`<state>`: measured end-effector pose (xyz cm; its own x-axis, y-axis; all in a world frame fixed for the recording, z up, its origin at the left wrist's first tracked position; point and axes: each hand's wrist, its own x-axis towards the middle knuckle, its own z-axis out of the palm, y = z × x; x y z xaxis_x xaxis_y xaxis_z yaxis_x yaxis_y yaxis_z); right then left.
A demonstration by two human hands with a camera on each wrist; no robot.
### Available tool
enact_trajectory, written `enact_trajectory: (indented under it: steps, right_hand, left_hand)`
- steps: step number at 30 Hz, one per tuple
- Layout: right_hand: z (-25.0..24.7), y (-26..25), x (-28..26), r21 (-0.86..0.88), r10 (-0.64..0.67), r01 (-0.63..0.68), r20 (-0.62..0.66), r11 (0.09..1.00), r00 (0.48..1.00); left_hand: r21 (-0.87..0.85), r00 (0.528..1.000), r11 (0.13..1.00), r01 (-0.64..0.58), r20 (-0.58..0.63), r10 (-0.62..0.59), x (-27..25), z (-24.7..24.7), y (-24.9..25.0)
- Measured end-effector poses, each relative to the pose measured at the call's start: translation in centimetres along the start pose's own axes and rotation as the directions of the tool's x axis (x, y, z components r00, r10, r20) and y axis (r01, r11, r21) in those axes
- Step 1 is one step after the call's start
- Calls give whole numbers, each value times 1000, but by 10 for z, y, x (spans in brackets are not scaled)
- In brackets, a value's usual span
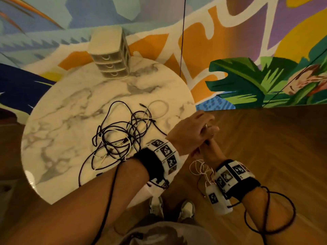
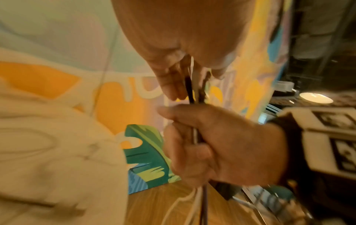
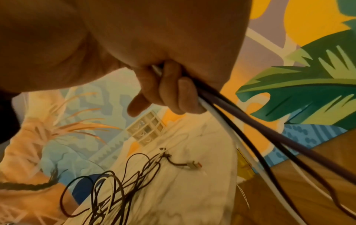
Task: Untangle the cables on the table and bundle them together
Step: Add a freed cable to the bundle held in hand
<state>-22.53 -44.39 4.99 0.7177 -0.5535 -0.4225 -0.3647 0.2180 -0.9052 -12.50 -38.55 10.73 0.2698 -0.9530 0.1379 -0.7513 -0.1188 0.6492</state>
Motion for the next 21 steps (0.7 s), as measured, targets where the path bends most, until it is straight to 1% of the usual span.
enact_trajectory:
  steps: [1,3,4,5,6,7,9,10,11,12,13,14,15,16,17,18,19,20,21]
  right_hand:
    - [3,4,2,-16,-11,11,-18,1000,1000]
    - [10,8,3,-80,34,-36,-31,996,999]
    - [11,12,4,-91,41,-43,-27,995,999]
    - [12,16,5,-78,42,-42,-5,996,999]
    - [14,19,7,-74,48,-48,5,996,999]
    - [17,19,8,-68,48,-47,10,997,999]
    - [22,24,11,-68,55,-52,30,996,998]
    - [28,26,12,-71,67,-64,47,995,997]
    - [32,28,12,-74,72,-66,72,995,995]
    - [39,29,14,-82,79,-71,94,994,992]
    - [44,29,15,-81,87,-78,113,994,990]
    - [51,29,16,-75,103,-94,131,993,986]
    - [59,29,18,-74,121,-112,139,991,983]
    - [65,29,20,-75,133,-124,141,989,981]
    - [73,27,22,-81,138,-127,142,989,980]
    - [79,26,23,-92,136,-123,143,988,980]
    - [85,26,24,-105,129,-114,153,988,980]
    - [91,26,24,-119,122,-103,163,988,979]
    - [96,28,25,-128,113,-92,168,988,979]
  left_hand:
    - [-8,998,998,68,1,-68,-7,-12,-12]
    - [28,978,977,211,-5,-211,-28,-39,-51]
    - [82,954,952,296,27,-299,-42,-55,-71]
    - [160,919,915,370,79,-386,-60,-71,-91]
    - [253,875,873,417,147,-461,-79,-84,-111]
    - [344,818,830,438,229,-527,-99,-95,-127]
    - [491,668,768,412,410,-621,-137,-102,-144]
    - [545,595,736,402,455,-662,-154,-99,-149]
    - [601,555,692,401,441,-705,-167,-95,-152]
    - [645,568,637,422,359,-741,-178,-91,-154]
    - [653,627,595,469,228,-745,-184,-89,-154]
    - [619,696,572,539,56,-716,-185,-89,-153]
    - [557,735,566,608,-126,-666,-184,-93,-152]
    - [474,737,577,665,-294,-608,-182,-97,-151]
    - [381,702,591,711,-431,-567,-179,-102,-153]
    - [293,648,593,750,-509,-567,-175,-108,-159]
    - [228,599,576,785,-517,-612,-171,-112,-168]
    - [200,572,549,812,-464,-677,-170,-115,-179]
    - [198,569,536,821,-374,-733,-168,-115,-191]
